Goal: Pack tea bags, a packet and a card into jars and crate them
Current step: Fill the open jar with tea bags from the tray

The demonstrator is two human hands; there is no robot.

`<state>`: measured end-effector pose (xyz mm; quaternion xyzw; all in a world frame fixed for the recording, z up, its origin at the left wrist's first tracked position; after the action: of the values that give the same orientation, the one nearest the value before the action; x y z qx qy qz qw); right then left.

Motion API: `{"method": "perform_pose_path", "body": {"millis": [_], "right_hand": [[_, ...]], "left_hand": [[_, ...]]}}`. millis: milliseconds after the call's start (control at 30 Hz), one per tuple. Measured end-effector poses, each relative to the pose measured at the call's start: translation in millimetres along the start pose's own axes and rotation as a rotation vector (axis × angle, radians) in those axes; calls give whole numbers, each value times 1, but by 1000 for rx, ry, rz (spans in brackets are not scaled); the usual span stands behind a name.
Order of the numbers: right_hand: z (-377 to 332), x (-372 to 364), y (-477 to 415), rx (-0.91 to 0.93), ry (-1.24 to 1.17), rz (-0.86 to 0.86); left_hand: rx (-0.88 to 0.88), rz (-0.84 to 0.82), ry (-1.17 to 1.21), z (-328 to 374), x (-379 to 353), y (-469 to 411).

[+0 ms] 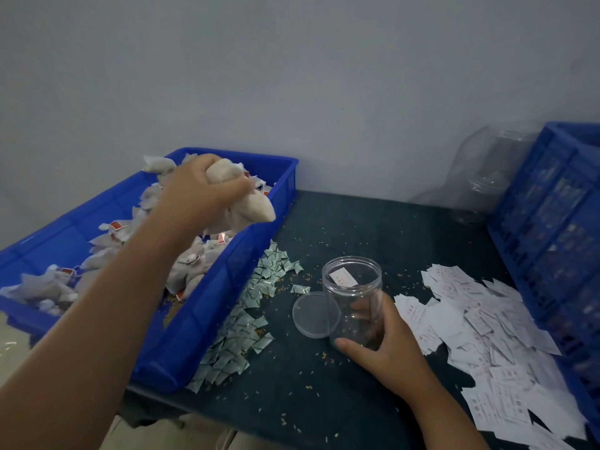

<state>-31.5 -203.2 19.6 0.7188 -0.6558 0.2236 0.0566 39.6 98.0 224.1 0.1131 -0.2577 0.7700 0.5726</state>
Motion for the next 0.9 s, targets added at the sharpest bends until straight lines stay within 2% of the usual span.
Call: {"method": "perform_pose_path", "body": {"millis": [100,267,400,633,767,900], "right_hand": [[-1,0,0,9,18,-32],[2,1,1,23,48,-77],[5,0,1,20,57,-34],[7,-2,-2,49,74,-25],[8,-2,-2,53,53,-17],[11,-2,-4,35,4,-13]], "left_hand": [[-92,-49,-65,12,-37,20],[-311,-87,-323,8,-96,54],[-464,-288,-479,4,-117,64],[-324,-690,-325,12,-99,44],[-313,-625,-374,15,-94,37],[-324,-535,-267,21,-88,35]]}}
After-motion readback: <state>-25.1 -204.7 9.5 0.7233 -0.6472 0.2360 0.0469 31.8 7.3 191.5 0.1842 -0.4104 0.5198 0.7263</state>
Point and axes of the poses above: each hand's wrist, its own y-axis away from the middle knuckle, its own x-axis out of the back of the hand, z = x × y, the point moved 1 cm from there along -y, towards the middle knuckle
